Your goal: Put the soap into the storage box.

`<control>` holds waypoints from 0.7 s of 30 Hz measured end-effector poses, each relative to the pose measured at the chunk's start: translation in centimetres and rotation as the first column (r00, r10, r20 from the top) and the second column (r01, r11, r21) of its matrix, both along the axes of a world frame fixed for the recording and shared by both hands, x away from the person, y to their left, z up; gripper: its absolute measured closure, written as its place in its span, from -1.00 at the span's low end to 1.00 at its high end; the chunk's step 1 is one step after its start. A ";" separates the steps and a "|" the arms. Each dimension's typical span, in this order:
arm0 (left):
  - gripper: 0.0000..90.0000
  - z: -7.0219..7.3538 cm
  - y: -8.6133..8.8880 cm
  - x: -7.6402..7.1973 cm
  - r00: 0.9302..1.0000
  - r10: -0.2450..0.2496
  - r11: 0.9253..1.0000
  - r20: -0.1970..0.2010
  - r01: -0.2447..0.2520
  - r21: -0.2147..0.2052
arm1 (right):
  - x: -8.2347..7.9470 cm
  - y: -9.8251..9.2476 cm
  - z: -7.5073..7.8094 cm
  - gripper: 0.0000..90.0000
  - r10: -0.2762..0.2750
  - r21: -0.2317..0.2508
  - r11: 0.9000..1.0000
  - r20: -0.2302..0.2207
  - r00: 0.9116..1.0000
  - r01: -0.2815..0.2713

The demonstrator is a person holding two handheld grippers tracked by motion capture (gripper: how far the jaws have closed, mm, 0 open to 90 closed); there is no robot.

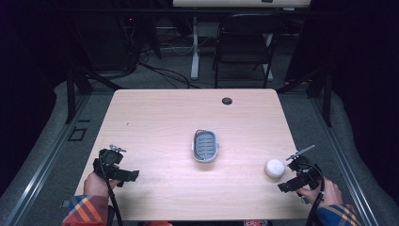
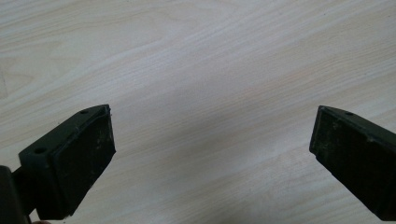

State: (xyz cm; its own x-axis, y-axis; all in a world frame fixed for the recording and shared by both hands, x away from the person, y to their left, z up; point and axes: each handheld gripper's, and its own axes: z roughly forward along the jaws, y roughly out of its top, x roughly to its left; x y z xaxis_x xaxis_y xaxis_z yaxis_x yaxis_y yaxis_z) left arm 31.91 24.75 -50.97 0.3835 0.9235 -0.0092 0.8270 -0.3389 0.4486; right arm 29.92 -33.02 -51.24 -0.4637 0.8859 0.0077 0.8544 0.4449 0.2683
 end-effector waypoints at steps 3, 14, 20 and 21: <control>-1.00 0.0 0.0 0.0 1.000 -0.003 1.000 -0.004 0.003 0.001 | 0.1 0.1 -0.1 -0.96 -0.002 0.006 1.000 0.003 1.000 0.002; -1.00 -0.1 -0.1 0.1 1.000 -0.007 1.000 -0.009 0.007 0.002 | 0.2 0.3 -0.1 -0.96 0.010 -0.006 1.000 -0.007 1.000 -0.010; -1.00 -0.1 -0.1 0.1 1.000 -0.012 1.000 -0.011 0.012 0.005 | 0.6 0.7 -0.3 -0.96 0.026 -0.015 1.000 -0.018 0.999 -0.027; -1.00 -0.1 -0.1 0.1 1.000 -0.009 1.000 -0.010 0.009 0.002 | 0.6 0.8 -0.4 -0.99 0.028 0.000 1.000 -0.014 1.000 -0.028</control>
